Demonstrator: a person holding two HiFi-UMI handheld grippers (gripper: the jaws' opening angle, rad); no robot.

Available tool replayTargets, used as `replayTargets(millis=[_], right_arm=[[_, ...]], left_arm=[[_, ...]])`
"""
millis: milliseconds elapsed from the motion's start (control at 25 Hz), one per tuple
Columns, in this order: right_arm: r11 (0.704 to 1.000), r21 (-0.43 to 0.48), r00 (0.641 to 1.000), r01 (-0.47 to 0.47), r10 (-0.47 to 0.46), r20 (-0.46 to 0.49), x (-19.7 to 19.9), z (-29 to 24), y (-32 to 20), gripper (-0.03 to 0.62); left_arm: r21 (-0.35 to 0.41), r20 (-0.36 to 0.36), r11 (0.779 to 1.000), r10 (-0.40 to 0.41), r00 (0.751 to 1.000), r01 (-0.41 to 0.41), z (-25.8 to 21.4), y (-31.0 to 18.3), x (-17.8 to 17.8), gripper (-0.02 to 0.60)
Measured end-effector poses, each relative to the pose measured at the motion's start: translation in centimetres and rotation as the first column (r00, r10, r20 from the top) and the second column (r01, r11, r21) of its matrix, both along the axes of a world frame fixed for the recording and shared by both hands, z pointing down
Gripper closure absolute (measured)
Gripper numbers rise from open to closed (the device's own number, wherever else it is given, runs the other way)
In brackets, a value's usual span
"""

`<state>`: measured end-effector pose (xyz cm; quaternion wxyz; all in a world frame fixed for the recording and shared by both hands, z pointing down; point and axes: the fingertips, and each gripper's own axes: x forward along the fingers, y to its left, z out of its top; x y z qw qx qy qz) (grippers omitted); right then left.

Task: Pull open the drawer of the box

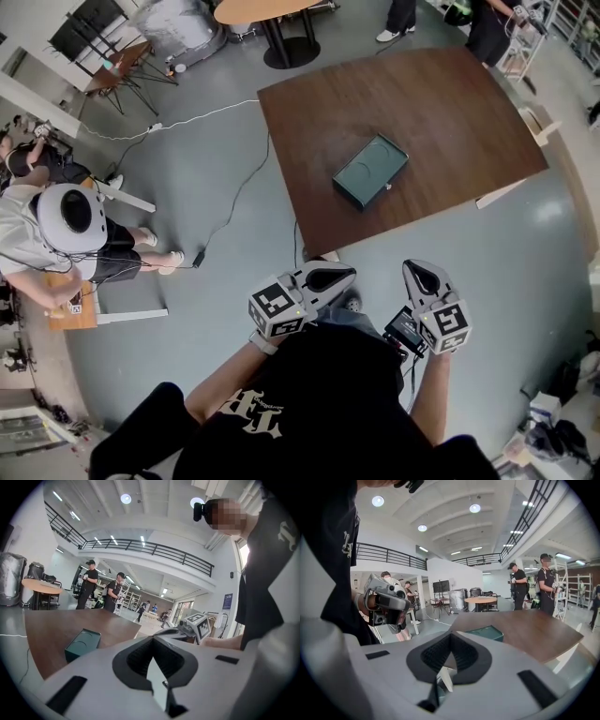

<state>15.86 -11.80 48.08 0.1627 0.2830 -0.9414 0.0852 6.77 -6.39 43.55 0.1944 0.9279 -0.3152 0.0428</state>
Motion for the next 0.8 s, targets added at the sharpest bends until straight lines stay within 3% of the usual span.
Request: replayTargets(millis=[200,440,800], right_arm=[[0.999,0.007,0.999,-0.032,0.031,0.003,-0.2,0.3,-1.4,0.606],[0.999,0.008,0.994,-0.041,0.042,-0.105,0.4,3.2,-3.1,0.605],[0.998,-0.041,0.982,-0.050,0.041,-0.186,-0.8,6.1,-7.5,0.605]], left_arm=[[0.002,-0.010,1.000,0.012,1.000,-0.012,0.2,-0.3,-0.7,0.577],[-0.038,-0.017,0.999,0.033,0.999,-0.034,1.5,-0.4,-1.4,0.577],[-0.050,-0.032,0.998,0.023,0.999,-0.025,1.9,-2.3,-3.4,0.577]])
